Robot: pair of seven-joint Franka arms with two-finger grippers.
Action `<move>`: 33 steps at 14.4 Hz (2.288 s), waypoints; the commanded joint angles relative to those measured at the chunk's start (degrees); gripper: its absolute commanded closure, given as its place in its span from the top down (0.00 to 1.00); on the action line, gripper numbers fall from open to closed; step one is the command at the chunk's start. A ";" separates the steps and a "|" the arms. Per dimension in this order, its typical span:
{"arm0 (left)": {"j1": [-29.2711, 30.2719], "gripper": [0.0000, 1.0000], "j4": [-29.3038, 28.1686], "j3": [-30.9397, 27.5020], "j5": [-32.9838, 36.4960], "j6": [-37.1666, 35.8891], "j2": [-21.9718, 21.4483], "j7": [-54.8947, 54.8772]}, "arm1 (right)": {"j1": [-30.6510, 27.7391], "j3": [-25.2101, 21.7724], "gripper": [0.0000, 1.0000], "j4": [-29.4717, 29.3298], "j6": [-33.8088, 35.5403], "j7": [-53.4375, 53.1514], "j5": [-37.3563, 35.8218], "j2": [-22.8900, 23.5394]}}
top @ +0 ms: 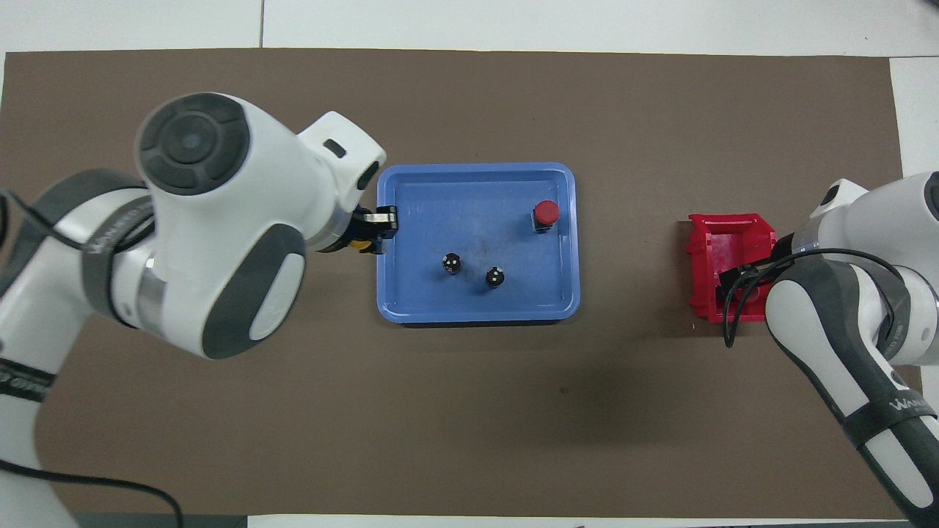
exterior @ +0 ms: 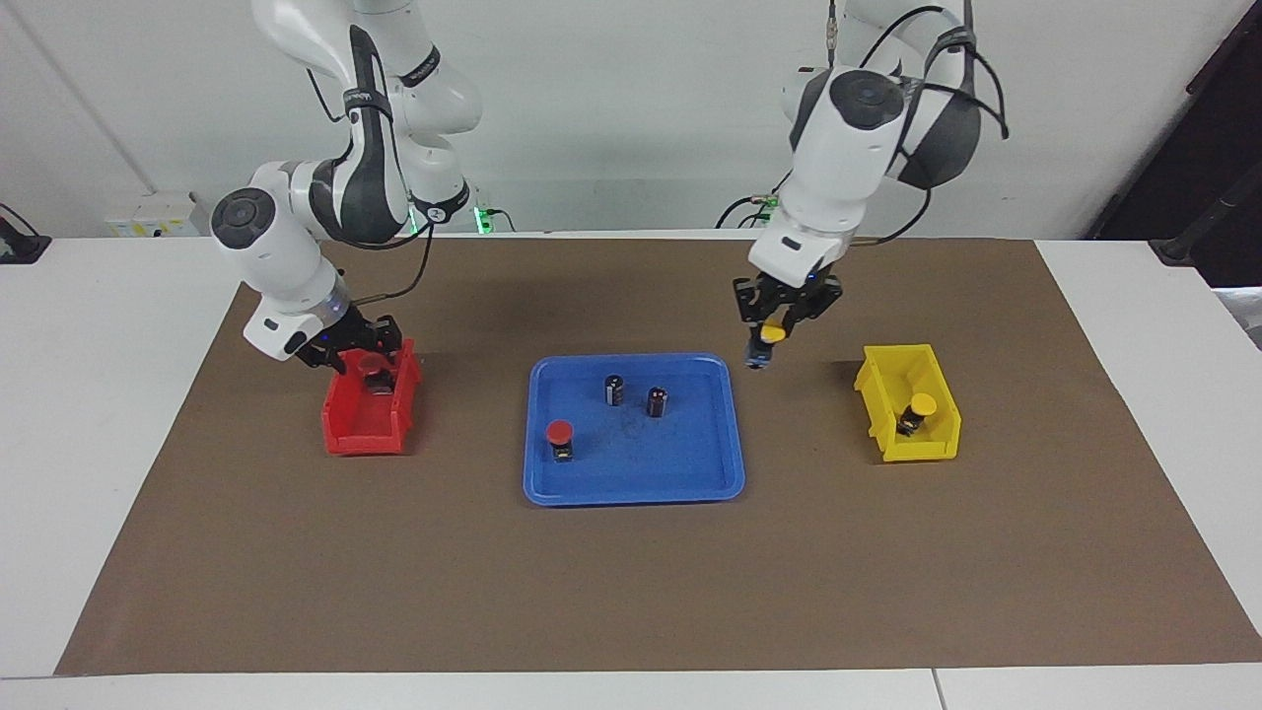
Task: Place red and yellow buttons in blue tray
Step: 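Return the right gripper to the red bin while the left gripper carries the button, then release the yellow button in the tray while the right gripper grasps a red button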
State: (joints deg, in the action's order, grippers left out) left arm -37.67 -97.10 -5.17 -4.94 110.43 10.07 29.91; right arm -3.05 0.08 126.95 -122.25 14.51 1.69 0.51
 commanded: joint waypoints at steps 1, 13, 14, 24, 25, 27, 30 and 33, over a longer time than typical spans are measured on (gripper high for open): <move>-4.16 0.02 4.28 -1.15 -1.39 3.81 7.92 3.31 | -0.65 0.44 0.75 2.77 -1.85 1.05 0.33 -2.09; -4.96 0.02 13.25 -1.59 -1.12 7.51 21.91 4.02 | -1.52 0.44 0.63 5.32 -5.01 3.51 0.33 -2.27; -4.87 0.02 14.30 -1.77 -1.21 7.51 22.44 4.02 | -1.52 0.44 0.61 5.32 -5.01 3.51 0.33 -2.27; -4.61 0.02 15.71 -2.30 -0.68 6.46 23.33 4.02 | -1.52 0.44 0.19 5.06 -4.31 3.42 0.24 -2.45; -4.52 0.02 15.80 -2.30 -0.59 6.46 23.33 4.02 | -1.52 0.44 0.19 3.84 -3.52 3.34 0.24 -2.10; -4.43 0.02 15.63 -2.30 -0.42 6.46 23.24 3.93 | -1.18 0.53 0.19 -1.42 1.90 3.07 0.33 -0.70; -4.35 0.02 15.62 -2.65 -0.42 6.37 23.24 3.93 | -0.82 0.79 0.19 -11.26 10.78 2.20 0.33 2.11; -4.35 0.02 15.36 -2.56 -0.42 6.81 23.24 4.02 | 0.40 0.97 0.19 -19.18 17.64 1.41 0.33 3.88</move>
State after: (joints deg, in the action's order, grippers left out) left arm -41.73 -82.93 -7.24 -5.34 117.78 32.47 33.46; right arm -3.11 0.62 114.24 -109.04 16.35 1.70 1.36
